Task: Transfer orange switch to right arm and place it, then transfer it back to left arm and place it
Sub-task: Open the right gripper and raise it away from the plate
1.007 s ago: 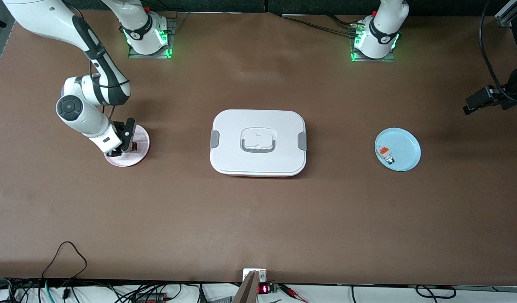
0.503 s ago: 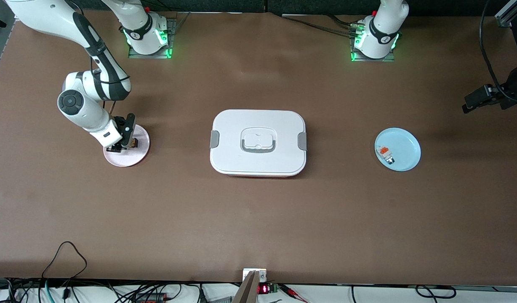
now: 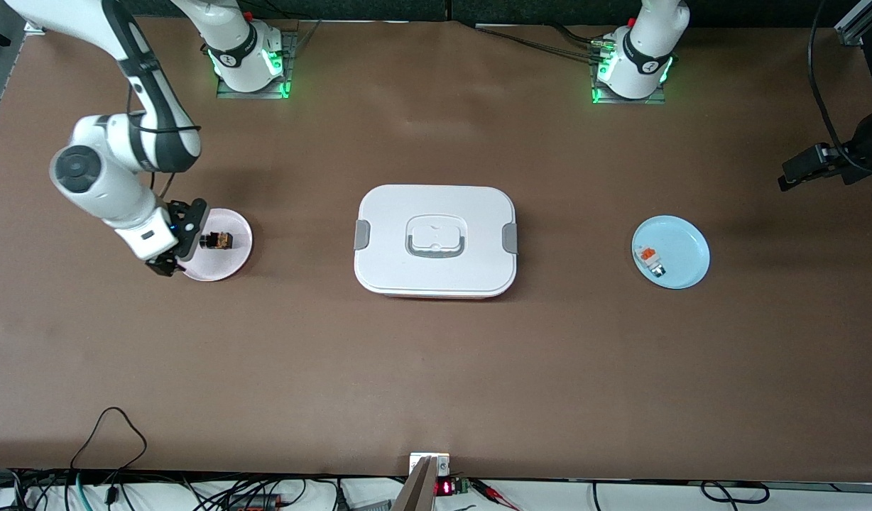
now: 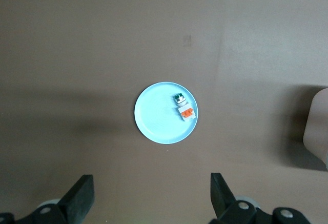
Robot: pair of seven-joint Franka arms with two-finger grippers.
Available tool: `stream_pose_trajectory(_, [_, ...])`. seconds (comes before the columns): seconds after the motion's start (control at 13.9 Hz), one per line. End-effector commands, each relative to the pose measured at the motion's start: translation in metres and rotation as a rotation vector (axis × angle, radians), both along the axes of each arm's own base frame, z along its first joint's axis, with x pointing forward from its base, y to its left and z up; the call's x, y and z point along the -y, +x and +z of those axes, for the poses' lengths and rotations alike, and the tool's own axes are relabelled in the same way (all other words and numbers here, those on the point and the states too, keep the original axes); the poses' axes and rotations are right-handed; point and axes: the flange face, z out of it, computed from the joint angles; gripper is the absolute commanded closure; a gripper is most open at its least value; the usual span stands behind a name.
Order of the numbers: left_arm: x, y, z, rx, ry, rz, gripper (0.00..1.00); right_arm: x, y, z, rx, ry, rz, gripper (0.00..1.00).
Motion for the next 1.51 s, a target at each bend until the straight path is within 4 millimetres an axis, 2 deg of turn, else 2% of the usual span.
stream_pose_trajectory(0.0, [-0.002, 0.002, 0.005, -0.004, -0.002, -0.016, 0.0, -0.016, 0.031, 0.058, -0.028, 0.073, -0.097, 0.0])
stream_pose_trajectory(0.14, [-0.002, 0.002, 0.006, 0.0, -0.001, -0.007, 0.0, -0.018, 0.04, 0.088, -0.05, 0.126, -0.178, 0.0])
stream_pose_trajectory(0.36, [-0.001, 0.002, 0.007, 0.004, 0.003, 0.044, 0.0, -0.023, 0.04, 0.129, -0.138, 0.211, -0.483, 0.0])
stream_pose_trajectory(0.79, [-0.002, 0.003, 0.006, 0.002, 0.005, 0.067, 0.0, -0.026, 0.025, 0.212, -0.291, 0.048, -1.286, 0.0])
stream_pose_trajectory(0.86, [-0.003, 0.003, 0.006, 0.004, 0.006, 0.067, 0.0, -0.033, 0.021, 0.227, -0.281, -0.006, -1.333, 0.0])
stream_pose_trajectory(1.01, [-0.004, 0.003, 0.006, 0.004, 0.006, 0.067, 0.0, -0.037, 0.016, 0.239, -0.159, -0.138, -1.312, 0.0])
stream_pose_trajectory(1.08, [-0.005, 0.003, 0.007, 0.005, 0.005, 0.071, 0.0, -0.031, 0.015, 0.247, -0.07, -0.212, -1.294, 0.0])
stream_pose_trajectory(1.22, [-0.005, 0.002, 0.008, 0.005, 0.006, 0.075, 0.0, -0.012, 0.013, 0.259, -0.016, -0.244, -1.317, 0.0])
stream_pose_trajectory(1.29, [-0.005, 0.002, 0.006, 0.002, 0.005, 0.073, 0.0, 0.012, 0.011, 0.265, -0.016, -0.225, -1.37, 0.0])
stream_pose_trajectory(1.44, [-0.004, 0.004, 0.005, 0.002, 0.003, 0.07, 0.0, 0.047, 0.004, 0.278, -0.101, -0.081, -1.444, 0.0])
